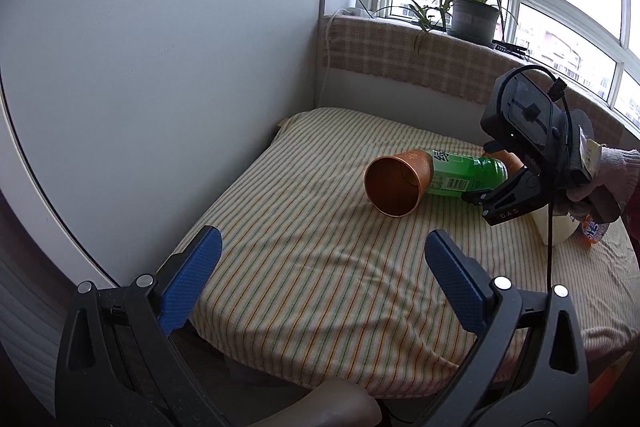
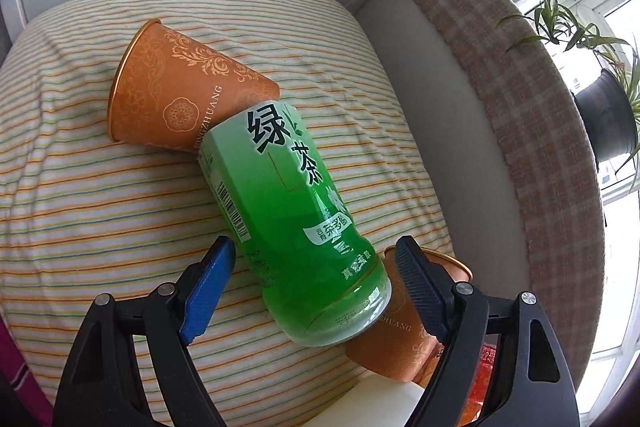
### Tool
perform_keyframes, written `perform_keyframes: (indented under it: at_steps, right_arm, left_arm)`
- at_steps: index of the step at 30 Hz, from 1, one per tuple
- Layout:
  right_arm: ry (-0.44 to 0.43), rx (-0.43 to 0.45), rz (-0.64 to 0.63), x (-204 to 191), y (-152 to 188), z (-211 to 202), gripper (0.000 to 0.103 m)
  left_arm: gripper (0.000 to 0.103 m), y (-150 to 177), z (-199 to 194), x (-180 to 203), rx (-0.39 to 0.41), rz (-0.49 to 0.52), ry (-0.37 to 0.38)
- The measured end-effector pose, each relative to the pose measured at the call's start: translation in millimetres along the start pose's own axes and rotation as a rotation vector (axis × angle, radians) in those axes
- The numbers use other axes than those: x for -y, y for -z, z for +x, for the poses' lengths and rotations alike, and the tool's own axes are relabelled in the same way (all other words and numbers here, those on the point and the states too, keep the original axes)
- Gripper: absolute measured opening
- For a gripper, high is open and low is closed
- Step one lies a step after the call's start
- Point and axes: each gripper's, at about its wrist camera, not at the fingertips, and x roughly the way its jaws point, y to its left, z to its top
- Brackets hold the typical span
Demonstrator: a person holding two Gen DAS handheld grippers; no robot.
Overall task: Flip cup upright
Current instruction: 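Reach the right gripper to the lying green tea bottle and close on it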
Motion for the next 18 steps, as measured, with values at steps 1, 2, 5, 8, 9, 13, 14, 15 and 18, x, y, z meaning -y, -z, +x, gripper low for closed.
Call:
perform_keyframes:
  at_steps: [1,2,5,8,9,13,14,15,18]
  right_arm:
    - [0.007,-0.006,-0.009,-0.7,-1.6,3.7,0.082]
    - [0.014,-0.011,-0.018,-2.1,-2.1,6.2,0.081]
    - [0.028,-0.011,-0.047,-7.3,-2.0,10.3,0.079]
    - [0.037,-0.003,-0.058,-8.9,-0.5,7.8,0.076]
    - [0.035,0.000,-0.060,-8.6,0.0,7.0,0.076]
    - [0.038,0.018,-0.070,-12.0,0.0,0.0,0.075]
    - [0.042,0.021,-0.073,-12.5,0.0,-1.7,0.074]
    - [0.043,0.023,-0.076,-12.8,-0.3,-2.8,0.074]
    - [0.041,0.033,-0.071,-12.9,0.6,-9.7,0.072]
  left_arm:
    - [0.103,0.4,0.1,-0.5,-0.001,-0.001,0.001]
    - [0.103,0.5,0.3,-0.6,-0.002,0.000,0.001]
    - [0.103,-0.1,1.3,-1.4,-0.004,-0.002,0.001]
    - [0.103,0.0,2.0,-2.4,-0.007,-0.008,0.004]
    - [0.103,-0.3,3.1,-1.9,-0.008,-0.009,0.005]
    - [0.103,-0.3,3.0,0.1,-0.013,-0.011,0.016]
    - [0.103,-0.2,2.1,1.1,-0.012,-0.010,0.018]
    - [0.103,-0.6,2.1,1.4,-0.011,-0.009,0.020]
    - [0.103,0.2,-1.8,2.9,-0.005,-0.008,0.021]
